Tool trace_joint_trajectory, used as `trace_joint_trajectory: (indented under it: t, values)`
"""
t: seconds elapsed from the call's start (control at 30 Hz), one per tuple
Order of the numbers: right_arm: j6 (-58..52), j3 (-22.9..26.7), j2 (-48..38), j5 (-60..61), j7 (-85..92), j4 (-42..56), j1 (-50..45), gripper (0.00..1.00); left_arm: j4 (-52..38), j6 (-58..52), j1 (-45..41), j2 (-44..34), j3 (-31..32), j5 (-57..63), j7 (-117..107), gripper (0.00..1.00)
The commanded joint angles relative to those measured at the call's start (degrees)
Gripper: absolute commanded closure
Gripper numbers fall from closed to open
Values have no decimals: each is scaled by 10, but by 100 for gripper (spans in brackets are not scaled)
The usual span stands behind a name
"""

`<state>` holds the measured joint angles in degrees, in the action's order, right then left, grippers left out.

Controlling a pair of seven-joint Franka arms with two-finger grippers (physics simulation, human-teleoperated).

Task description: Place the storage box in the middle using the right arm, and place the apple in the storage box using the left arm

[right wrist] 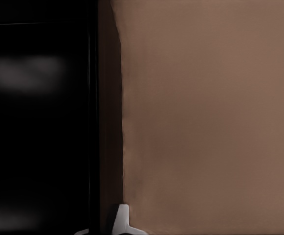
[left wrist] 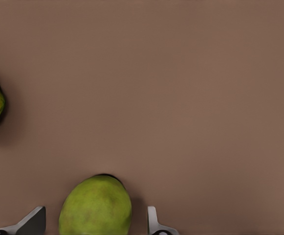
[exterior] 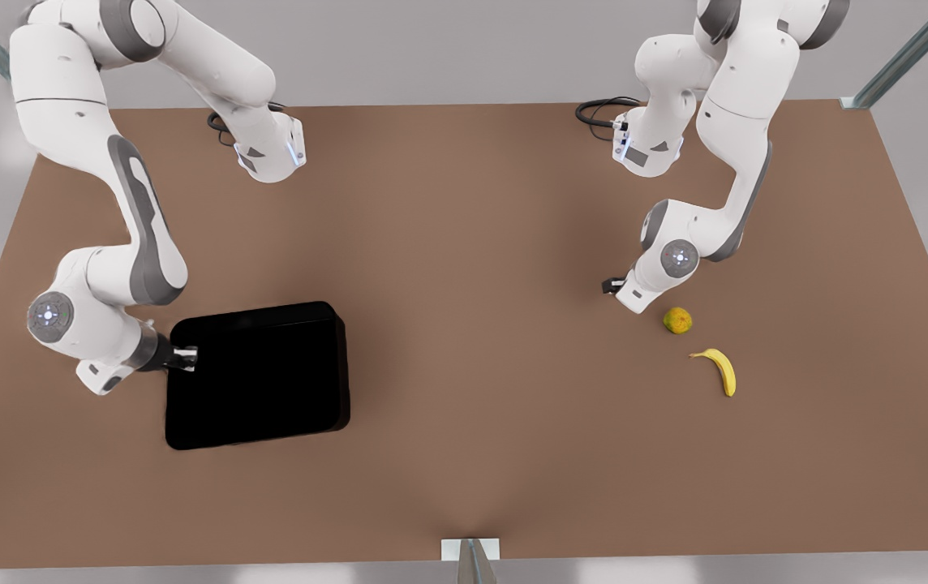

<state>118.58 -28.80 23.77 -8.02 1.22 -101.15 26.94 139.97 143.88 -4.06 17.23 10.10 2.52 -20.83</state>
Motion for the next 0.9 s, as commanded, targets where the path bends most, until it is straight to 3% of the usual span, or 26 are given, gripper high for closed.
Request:
trace_joint_trajectory:
  t: [0.0,0.2,0.33,0.57,0.6,0.8,0.83,0.87]
  values:
    - [-14,1,0,-2,-11,10,-13,79,0,0,-1,0,0,0,0,0]
    - [-63,-16,-12,-2,-249,26,-187,79,0,0,0,1,0,0,0,0]
    - [-65,-15,26,2,-380,89,-287,79,0,0,-1,1,0,0,0,0]
    - [-56,-14,94,-6,-415,123,-351,79,0,0,-1,1,0,0,0,0]
    - [-56,-14,102,-7,-411,126,-351,0,0,1,-1,1,0,0,0,1]
    - [-59,-20,94,-13,-405,126,-342,0,0,1,-1,2,0,0,-1,1]
    - [-86,-22,77,-12,-405,125,-330,0,0,2,-1,2,0,0,0,5]
    - [-101,-28,69,-12,-403,125,-312,0,0,3,0,3,0,0,0,17]
